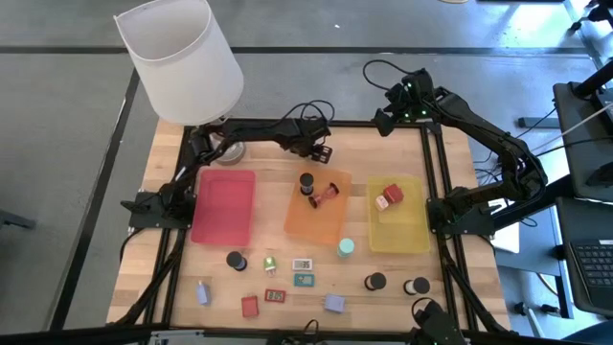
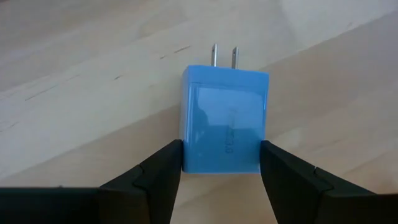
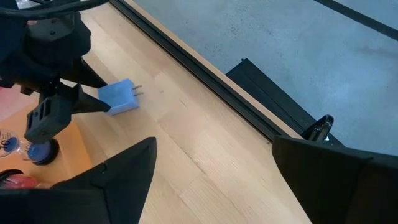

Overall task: Pick & Place Office items
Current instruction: Put the top light blue charger adapter into the yellow bin

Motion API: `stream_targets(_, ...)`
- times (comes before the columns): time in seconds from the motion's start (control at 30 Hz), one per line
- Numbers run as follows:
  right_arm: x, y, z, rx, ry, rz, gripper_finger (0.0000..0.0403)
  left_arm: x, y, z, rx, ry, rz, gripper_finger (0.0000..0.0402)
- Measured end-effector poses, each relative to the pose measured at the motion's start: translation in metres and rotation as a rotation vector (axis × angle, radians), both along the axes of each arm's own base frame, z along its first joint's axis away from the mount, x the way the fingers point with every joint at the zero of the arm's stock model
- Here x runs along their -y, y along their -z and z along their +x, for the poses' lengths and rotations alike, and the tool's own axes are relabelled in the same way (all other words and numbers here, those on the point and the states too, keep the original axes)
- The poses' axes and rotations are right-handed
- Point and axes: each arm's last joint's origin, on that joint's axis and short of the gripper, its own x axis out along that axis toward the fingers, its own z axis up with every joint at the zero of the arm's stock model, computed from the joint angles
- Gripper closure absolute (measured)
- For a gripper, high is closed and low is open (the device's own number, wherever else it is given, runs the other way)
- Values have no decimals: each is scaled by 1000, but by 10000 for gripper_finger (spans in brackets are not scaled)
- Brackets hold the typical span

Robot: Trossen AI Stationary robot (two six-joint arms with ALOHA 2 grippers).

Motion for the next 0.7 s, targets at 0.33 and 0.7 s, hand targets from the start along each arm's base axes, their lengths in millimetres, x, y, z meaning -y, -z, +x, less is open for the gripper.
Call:
stream_targets(0.33, 0, 0, 0, 0, 0, 0, 80, 9, -15, -22, -186, 14, -22, 199)
stream_targets(0.7, 0, 0, 0, 1, 3, 3, 80, 23, -15, -29, -313, 35, -35, 198)
